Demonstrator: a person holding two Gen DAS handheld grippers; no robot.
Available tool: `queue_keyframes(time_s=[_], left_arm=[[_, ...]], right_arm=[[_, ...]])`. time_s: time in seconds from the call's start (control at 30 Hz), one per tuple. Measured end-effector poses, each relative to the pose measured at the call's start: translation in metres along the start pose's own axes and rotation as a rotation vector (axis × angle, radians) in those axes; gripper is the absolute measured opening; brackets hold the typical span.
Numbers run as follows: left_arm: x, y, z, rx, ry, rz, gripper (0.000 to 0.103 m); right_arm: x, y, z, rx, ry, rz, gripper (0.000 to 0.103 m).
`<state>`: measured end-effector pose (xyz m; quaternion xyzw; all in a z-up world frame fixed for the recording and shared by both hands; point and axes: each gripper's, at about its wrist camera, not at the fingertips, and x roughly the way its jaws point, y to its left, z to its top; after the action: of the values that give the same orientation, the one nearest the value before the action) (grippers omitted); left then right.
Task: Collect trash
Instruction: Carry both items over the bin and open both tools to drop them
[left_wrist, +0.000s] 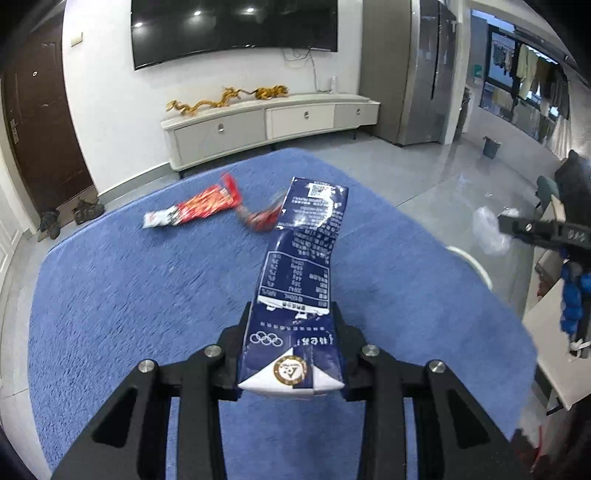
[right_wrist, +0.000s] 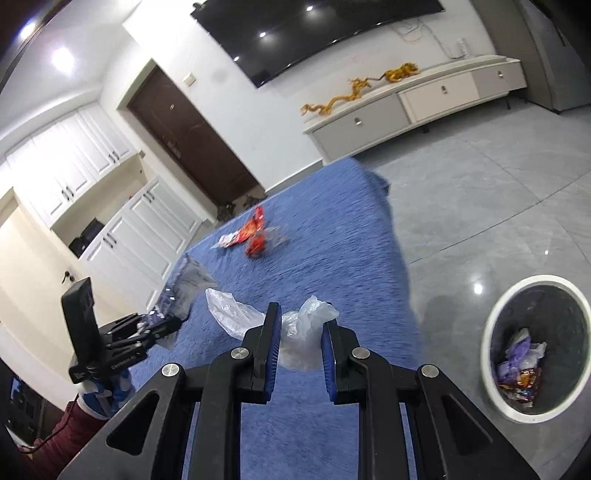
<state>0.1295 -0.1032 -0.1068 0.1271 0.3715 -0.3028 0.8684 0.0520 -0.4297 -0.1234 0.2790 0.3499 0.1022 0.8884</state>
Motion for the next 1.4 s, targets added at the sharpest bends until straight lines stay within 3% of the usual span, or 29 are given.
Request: queue_keyframes(time_s=[0.3, 0.6, 1.03, 1.2, 1.27, 1.33, 1.4], left_arm=[[0.009, -0.073, 0.043, 0.045, 0.0, -0.123, 0.033], [0.057, -0.169, 0.079, 0.13, 0.07, -0.199, 0.033], [0.153, -0.293, 0.111, 0.175, 0.206, -0.305, 0.034], [0.184, -0.322, 0.114, 0.18, 0.245, -0.326, 0.035], [0.195, -0.328, 0.114, 0.166, 0.266, -0.339, 0.04], [0.201, -0.328, 0.113, 0.142, 0.277, -0.359, 0.05], [0.201, -0.328, 0.113, 0.134, 0.275, -0.37, 0.053]], right_arm=[[-0.057, -0.07, -0.004, 0.09, -0.084, -0.105, 0.02], [-0.09, -0.141, -0.012, 0.192, -0.136, -0.216, 0.02], [-0.078, -0.218, -0.011, 0.262, -0.106, -0.364, 0.022], [-0.066, -0.243, -0.009, 0.283, -0.084, -0.392, 0.024], [-0.061, -0.253, -0.01, 0.298, -0.079, -0.405, 0.025], [-0.059, -0.261, -0.01, 0.313, -0.08, -0.407, 0.032], [-0.06, -0.266, -0.013, 0.328, -0.082, -0.407, 0.046]])
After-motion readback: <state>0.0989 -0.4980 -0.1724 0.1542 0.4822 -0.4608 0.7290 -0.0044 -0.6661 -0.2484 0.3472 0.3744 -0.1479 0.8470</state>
